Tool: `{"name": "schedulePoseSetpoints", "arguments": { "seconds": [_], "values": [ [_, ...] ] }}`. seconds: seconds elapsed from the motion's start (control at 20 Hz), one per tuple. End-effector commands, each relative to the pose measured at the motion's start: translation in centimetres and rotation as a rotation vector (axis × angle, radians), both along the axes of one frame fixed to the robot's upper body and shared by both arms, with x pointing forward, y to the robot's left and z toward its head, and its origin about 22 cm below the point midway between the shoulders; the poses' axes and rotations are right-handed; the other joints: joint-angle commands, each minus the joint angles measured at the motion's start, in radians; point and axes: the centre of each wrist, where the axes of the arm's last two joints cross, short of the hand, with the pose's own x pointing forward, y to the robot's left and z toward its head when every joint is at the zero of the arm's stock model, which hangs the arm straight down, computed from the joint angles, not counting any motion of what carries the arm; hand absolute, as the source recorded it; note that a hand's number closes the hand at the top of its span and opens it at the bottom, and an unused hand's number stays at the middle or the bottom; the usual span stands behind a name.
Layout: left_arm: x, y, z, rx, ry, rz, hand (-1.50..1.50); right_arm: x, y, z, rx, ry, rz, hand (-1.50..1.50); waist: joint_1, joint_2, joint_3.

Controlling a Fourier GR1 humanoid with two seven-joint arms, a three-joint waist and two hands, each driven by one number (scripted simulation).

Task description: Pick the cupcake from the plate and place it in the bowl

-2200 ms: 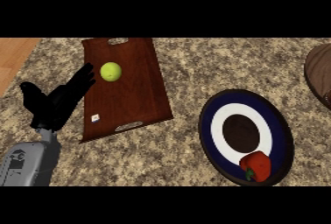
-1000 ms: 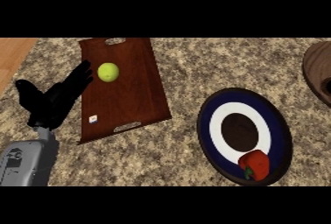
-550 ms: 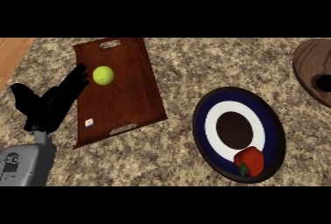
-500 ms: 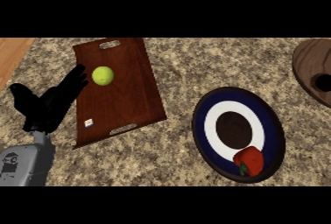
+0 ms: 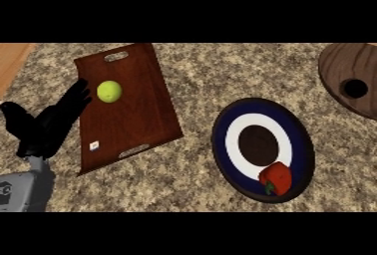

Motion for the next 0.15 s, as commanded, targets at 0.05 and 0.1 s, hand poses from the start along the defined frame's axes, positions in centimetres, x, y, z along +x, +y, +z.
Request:
{"name": "schedulePoseSetpoints", "arguments": {
  "seconds": [0.05,0.1],
  "values": [
    [-0.3,0.4,-0.5,-0.007,0.027,0.020,0.00,-3.6,-1.6,-0.8,0.118,-0.100,0.244,1.50,-0.039,-0.009,0.000],
    [-0.4,0.1,-0.6,-0.015,0.032,0.027,0.00,-3.4,-1.4,-1.4,0.098,-0.090,0.265,1.50,-0.035,-0.009,0.001]
  ]
}}
